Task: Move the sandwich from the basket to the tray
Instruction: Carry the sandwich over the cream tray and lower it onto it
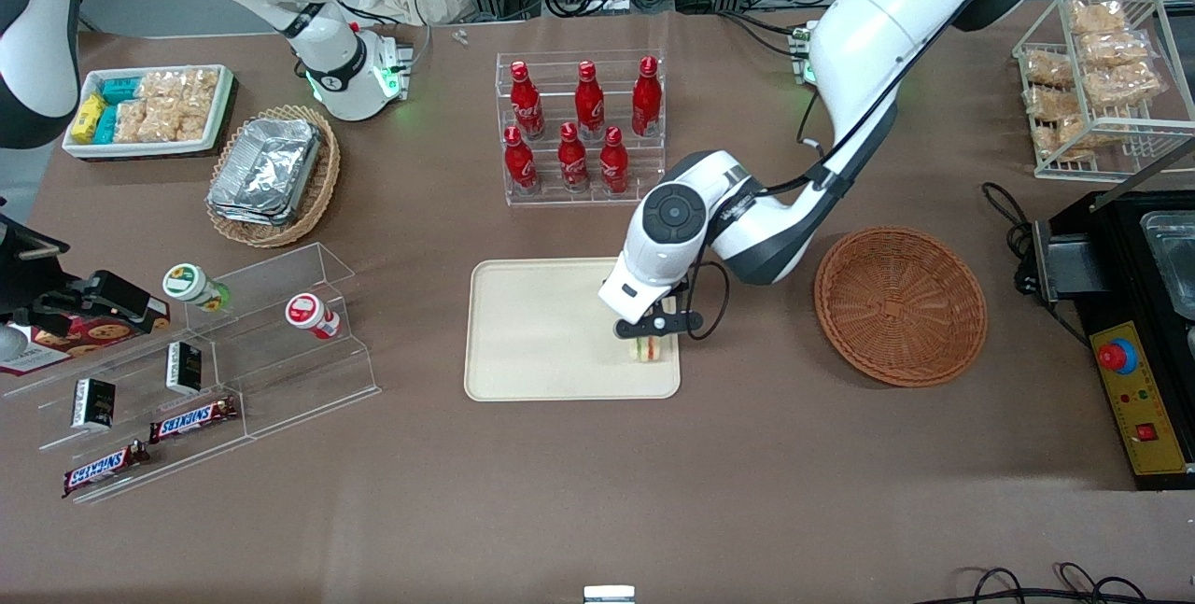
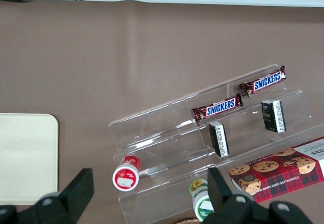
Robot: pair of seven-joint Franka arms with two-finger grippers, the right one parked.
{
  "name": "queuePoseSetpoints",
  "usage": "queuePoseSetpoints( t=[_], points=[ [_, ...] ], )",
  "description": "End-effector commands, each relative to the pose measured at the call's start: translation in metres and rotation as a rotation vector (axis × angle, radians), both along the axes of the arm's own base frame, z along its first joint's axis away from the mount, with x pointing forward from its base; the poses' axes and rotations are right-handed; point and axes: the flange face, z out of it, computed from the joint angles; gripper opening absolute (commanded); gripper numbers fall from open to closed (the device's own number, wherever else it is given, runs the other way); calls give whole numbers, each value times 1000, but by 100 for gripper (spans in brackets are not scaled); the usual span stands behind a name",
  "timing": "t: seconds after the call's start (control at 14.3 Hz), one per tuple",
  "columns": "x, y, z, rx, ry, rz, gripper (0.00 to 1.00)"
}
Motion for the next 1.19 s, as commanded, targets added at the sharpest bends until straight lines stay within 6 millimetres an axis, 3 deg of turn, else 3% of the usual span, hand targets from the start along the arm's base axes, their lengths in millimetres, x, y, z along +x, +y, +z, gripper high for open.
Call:
queuePoseSetpoints(
  t=[0.0, 0.28, 0.49, 0.56, 0.63, 0.7, 0.91, 1.12],
  points=[
    [10, -4, -13, 27, -36, -13, 4],
    [9, -2, -30, 67, -52, -57, 5],
    [8, -2, -37, 69, -42, -57, 15],
    [7, -2, -42, 71, -35, -61, 25],
    [8, -2, -46, 70, -27, -49, 75],
    [7, -2, -48, 70, -24, -47, 98],
    [14, 0, -36, 59, -34, -28, 99],
    [30, 15, 13, 85, -65, -7, 99]
  ],
)
